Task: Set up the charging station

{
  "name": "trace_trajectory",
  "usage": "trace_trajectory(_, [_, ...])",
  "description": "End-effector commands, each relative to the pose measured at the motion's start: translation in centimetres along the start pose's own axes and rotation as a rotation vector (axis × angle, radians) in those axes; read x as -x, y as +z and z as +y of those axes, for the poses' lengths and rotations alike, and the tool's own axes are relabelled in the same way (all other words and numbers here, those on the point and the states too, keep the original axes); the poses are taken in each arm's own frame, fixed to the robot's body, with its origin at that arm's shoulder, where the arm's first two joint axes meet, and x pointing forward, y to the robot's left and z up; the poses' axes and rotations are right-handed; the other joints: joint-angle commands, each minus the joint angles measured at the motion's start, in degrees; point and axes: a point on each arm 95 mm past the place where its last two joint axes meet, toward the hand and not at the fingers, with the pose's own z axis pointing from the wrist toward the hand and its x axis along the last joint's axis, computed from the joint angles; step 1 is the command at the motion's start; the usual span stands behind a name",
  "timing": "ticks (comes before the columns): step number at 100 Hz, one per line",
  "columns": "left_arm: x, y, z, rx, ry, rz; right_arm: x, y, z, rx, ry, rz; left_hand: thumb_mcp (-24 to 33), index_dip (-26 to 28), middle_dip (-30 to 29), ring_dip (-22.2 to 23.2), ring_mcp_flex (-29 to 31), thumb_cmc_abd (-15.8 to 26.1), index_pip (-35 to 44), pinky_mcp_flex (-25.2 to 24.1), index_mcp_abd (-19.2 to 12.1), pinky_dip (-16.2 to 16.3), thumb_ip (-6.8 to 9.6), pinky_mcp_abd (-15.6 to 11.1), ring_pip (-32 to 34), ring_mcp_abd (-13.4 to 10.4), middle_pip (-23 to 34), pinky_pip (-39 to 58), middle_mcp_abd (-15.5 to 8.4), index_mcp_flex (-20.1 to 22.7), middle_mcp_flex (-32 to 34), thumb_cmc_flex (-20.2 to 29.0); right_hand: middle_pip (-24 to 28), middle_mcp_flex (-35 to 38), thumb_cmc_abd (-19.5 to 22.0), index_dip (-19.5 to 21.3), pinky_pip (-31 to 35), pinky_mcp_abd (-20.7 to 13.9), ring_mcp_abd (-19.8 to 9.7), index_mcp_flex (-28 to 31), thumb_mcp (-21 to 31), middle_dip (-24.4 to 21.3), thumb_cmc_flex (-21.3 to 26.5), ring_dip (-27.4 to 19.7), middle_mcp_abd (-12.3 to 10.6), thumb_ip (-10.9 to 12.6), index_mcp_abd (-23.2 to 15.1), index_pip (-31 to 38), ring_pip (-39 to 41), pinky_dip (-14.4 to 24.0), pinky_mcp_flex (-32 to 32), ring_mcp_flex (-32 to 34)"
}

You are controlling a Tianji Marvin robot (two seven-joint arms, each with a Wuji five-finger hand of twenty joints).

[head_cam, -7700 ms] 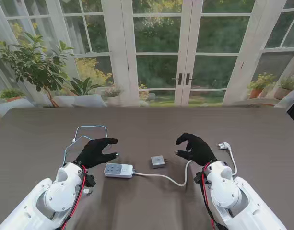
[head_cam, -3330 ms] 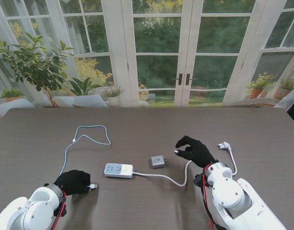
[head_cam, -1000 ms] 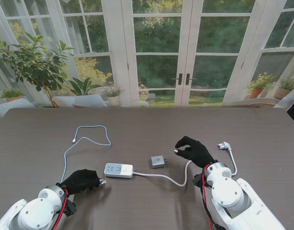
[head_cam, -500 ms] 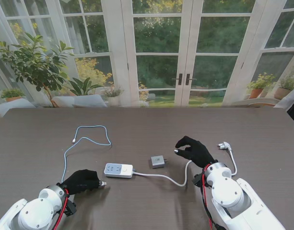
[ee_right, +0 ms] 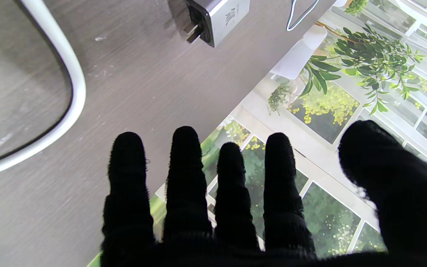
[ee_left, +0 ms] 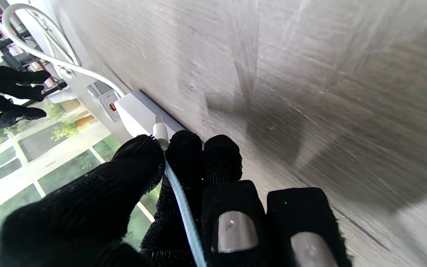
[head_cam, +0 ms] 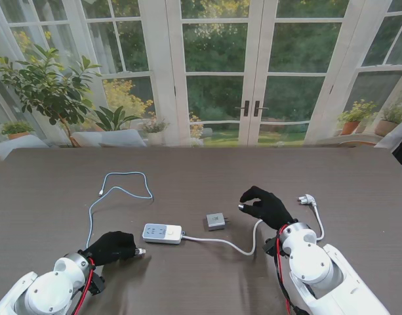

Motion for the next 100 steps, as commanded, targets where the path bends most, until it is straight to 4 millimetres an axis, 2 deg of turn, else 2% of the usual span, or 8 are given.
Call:
trace_trajectory(1, [-0.3, 0.0, 0.4, 0.031, -0.016, 0.011, -0.4, -0.1, -0.5, -0.013, -0.007, 0.015, 2.8, 3.1, 2.0, -0.2, 0.4, -0.2, 4.4, 2.4, -0.1, -0.8, -2.91, -1.3, 6.4, -0.3, 5.2, 16.5, 1.2, 0.2, 4.6, -2.3, -0.2, 1.1, 0.9, -0.3, -1.5, 1.1, 0.0, -0.4, -0.7, -0.3, -1.5, -51.4, -0.1, 1.0, 0.0, -19.4, -1.3, 0.7, 0.0, -0.2])
trace_trajectory(11, [-0.5, -0.2, 0.2, 0.05, -0.002, 0.017, -0.8, -0.2, -0.5, -0.005, -0.052, 0.036, 3.9, 5.1, 2.9, -0.2, 0.5, 0.7, 6.5, 2.5, -0.2, -0.8, -3.69, -3.1, 6.5, -1.8, 6.6, 16.5, 0.4, -1.0, 4.2, -3.8, -0.2, 1.5, 0.7, -0.3, -1.5, 1.0, -0.1, -0.3, -0.7, -0.3, -1.6, -51.4, -0.2, 1.0, -0.2, -19.4, -1.2, 0.7, 0.2, 0.1])
trace_trajectory(31, [-1.0, -0.2, -0.1, 0.068, -0.039, 0.039, -1.9, 0.2, -0.9, 0.009, -0.119, 0.067, 3.3, 4.9, 2.7, -0.2, 0.5, 1.3, 6.2, 2.6, 0.1, -0.5, -3.44, -4.1, 6.7, -1.7, 6.7, 16.5, 0.9, -0.6, 4.4, -3.7, -0.3, 2.4, -1.4, -0.2, -1.3, 1.2, -0.1, 1.0, 0.1, -0.4, -0.7, -51.4, -0.1, 0.8, -0.5, -19.3, -1.2, 0.7, 0.7, 0.8])
trace_trajectory(52, [-1.1, 0.1, -0.3, 0.051, -0.082, 0.065, -2.8, 1.7, -1.6, -0.015, -0.23, 0.116, 2.1, 2.3, 0.7, -0.4, 0.4, -0.8, 2.2, 2.4, 0.4, -0.1, -1.92, -2.1, 6.9, 0.5, 3.9, 16.5, 2.4, 2.0, 5.4, -1.6, 0.1, 2.9, -7.2, 0.1, 0.9, 0.5, -0.2, 2.4, 3.0, -0.1, 1.4, -50.6, -0.4, -0.5, -1.8, -18.8, 0.7, 1.1, 3.5, 3.1])
trace_trajectory(73, [-1.4, 0.5, -0.6, 0.049, -0.11, 0.088, -3.1, 3.3, -2.5, -0.057, -0.365, 0.145, 2.6, 1.5, 0.3, -0.5, 0.4, -2.0, 0.9, 2.4, 0.3, -0.1, -1.69, -1.3, 6.9, 1.2, 2.9, 16.5, 2.8, 3.4, 6.0, -1.4, 4.0, 1.7, -15.6, 0.9, 14.3, -2.4, -1.2, 0.0, 5.8, 2.3, 2.8, -46.6, -2.6, -2.5, -3.5, -17.6, 10.1, 1.8, 6.4, 6.4])
trace_trajectory(78, [-1.5, 0.6, -0.6, 0.05, -0.116, 0.094, -3.1, 3.6, -2.7, -0.064, -0.389, 0.151, 2.5, 1.2, 0.1, -0.5, 0.4, -2.3, 0.2, 2.3, 0.3, -0.1, -1.6, -0.8, 6.9, 1.7, 2.4, 16.5, 3.0, 3.7, 6.1, -1.1, 4.6, 2.4, -17.5, 1.0, 19.3, -3.0, -1.4, 0.0, 6.6, 2.9, 3.0, -45.9, -3.0, -2.8, -3.8, -17.4, 12.4, 0.8, 5.7, 7.1])
trace_trajectory(81, [-1.5, 0.6, -0.6, 0.05, -0.12, 0.097, -3.2, 3.7, -2.9, -0.066, -0.403, 0.156, 2.5, 1.0, 0.0, -0.5, 0.4, -2.4, -0.2, 2.3, 0.1, -0.2, -1.54, -0.7, 6.9, 1.8, 2.1, 16.5, 3.0, 4.0, 6.2, -1.1, 5.0, 3.0, -18.6, 1.0, 23.3, -3.3, -1.4, 0.1, 7.0, 3.5, 3.0, -45.6, -3.3, -3.1, -4.0, -17.3, 13.9, -2.6, 5.2, 7.8])
trace_trajectory(100, [-1.5, 0.8, -0.5, 0.051, -0.14, 0.112, -3.7, 4.2, -3.6, -0.076, -0.499, 0.174, 2.3, 0.6, -0.2, -0.6, 0.4, -2.4, -1.3, 2.3, 0.2, -0.3, -1.28, -0.3, 6.9, 2.1, 1.6, 16.5, 3.1, 4.9, 7.2, -1.0, 7.2, 4.7, -23.9, 0.8, 32.8, -4.8, -2.1, -1.9, 8.5, 5.7, 1.5, -42.6, -3.6, -4.0, -1.4, -17.8, 21.7, -4.7, 5.5, 10.7])
